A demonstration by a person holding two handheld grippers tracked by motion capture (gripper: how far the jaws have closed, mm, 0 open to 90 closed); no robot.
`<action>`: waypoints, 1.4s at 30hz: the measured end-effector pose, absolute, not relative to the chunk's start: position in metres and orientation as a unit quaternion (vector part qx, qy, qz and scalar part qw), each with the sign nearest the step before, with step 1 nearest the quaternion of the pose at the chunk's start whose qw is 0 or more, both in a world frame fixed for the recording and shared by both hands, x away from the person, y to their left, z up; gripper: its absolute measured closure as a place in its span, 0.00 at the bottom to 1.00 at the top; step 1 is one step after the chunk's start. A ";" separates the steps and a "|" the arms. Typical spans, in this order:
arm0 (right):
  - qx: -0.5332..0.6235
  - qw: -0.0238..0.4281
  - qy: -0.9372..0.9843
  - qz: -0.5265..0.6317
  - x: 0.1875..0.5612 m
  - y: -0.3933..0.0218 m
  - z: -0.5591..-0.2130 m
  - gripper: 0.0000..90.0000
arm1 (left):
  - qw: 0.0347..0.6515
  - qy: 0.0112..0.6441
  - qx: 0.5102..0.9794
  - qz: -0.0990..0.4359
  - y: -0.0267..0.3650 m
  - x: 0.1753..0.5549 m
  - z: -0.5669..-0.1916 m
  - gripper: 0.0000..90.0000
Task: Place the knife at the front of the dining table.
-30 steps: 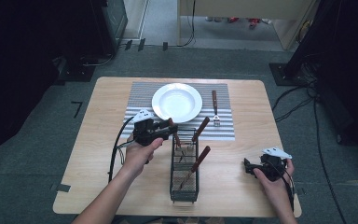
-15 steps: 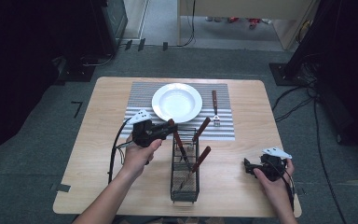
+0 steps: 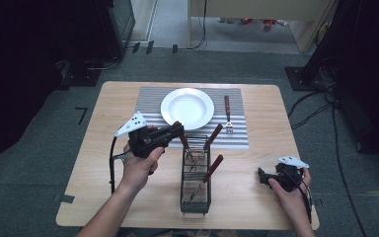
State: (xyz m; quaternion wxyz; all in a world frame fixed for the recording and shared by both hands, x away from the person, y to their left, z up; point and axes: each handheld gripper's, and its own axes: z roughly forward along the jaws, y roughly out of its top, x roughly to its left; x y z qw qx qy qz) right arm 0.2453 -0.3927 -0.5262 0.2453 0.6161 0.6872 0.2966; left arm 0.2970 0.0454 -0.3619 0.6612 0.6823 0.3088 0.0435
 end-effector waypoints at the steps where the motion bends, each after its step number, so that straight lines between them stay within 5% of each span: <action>1: 0.616 0.245 0.687 0.297 0.245 -0.393 -0.526 0.00 | 0.665 0.306 0.679 0.047 0.047 0.295 -0.358 0.92; 26: 0.614 0.244 0.689 0.297 0.245 -0.392 -0.526 0.00 | 0.726 0.262 0.615 0.161 0.104 0.244 -0.284 0.92; 42: 0.614 0.243 0.689 0.297 0.245 -0.392 -0.526 0.00 | 0.678 0.322 0.617 0.237 0.126 0.258 -0.293 0.91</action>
